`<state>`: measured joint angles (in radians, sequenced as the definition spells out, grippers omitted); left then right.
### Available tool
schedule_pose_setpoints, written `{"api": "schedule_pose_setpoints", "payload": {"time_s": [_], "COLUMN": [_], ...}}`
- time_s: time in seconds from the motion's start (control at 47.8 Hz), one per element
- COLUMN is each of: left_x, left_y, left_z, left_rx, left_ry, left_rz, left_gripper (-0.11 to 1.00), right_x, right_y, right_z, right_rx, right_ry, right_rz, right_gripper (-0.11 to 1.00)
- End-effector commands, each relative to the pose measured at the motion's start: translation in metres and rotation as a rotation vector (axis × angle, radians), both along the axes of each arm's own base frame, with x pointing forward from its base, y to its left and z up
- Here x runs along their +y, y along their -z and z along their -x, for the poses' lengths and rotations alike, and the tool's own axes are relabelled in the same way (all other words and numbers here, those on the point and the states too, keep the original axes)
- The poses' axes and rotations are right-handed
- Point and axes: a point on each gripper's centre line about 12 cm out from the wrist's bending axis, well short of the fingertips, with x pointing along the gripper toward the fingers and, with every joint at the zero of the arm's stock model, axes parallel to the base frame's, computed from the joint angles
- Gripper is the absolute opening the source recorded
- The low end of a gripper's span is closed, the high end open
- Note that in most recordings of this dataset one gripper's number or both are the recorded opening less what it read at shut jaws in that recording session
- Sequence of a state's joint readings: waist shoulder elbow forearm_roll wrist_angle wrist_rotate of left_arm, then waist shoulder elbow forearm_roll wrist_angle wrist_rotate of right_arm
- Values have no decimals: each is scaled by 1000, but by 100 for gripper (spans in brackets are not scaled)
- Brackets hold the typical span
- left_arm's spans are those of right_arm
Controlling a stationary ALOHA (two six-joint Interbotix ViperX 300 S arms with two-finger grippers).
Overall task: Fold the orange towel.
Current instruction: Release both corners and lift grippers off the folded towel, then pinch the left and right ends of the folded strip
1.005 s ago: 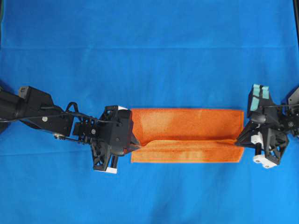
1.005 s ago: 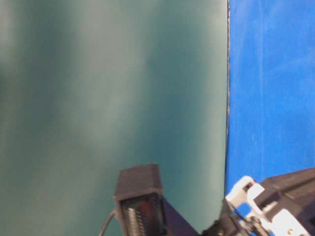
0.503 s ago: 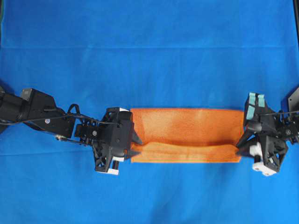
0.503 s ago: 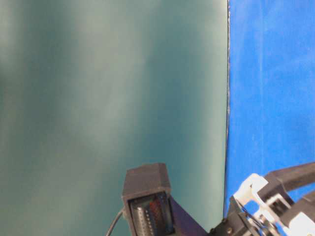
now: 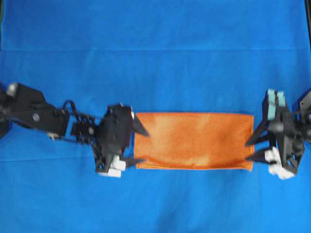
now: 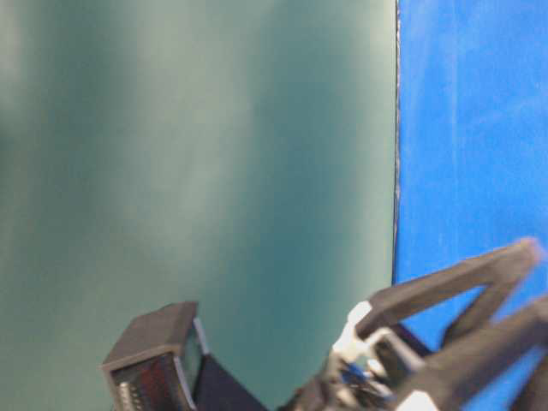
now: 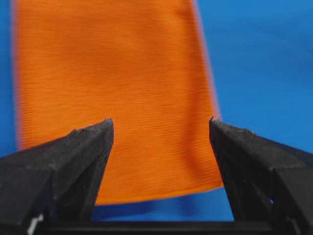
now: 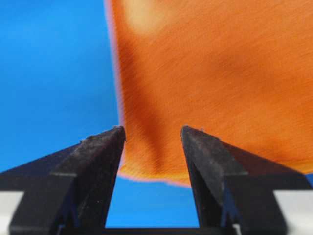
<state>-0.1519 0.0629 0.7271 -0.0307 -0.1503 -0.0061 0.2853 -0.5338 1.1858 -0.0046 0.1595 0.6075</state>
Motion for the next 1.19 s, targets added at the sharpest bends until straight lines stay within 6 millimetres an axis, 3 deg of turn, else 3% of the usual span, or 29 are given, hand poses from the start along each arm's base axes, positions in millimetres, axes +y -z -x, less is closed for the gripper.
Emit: {"api": "schedule_pose_setpoints", "payload": {"time_s": [0.0,0.126,0.356,0.775,1.047,1.173], "left_x": [16,31,43,73,70,69], "left_y": [-14,-11,-2,58,61,60], "left_z": [0,1,-3,-7,-7,-8], "left_rx": [-37,-30,-12,116,135,160], "left_ry": [-36,-73,-105,-183,-178,-184], "left_rz": [-2,-5,-9,-17,-13,-5], "left_gripper": [73,73,73,72,67,56], "right_x": [-17,-43,-62,-72,-72,-70], "right_y": [-4,-1,4,42,43,42], "right_z": [-1,1,1,-1,-1,0], "right_rx": [-6,39,75,231,242,236], "right_ry": [50,132,174,195,197,185], "right_rz": [32,86,146,170,170,173], "right_gripper": [56,56,56,56,53,42]}}
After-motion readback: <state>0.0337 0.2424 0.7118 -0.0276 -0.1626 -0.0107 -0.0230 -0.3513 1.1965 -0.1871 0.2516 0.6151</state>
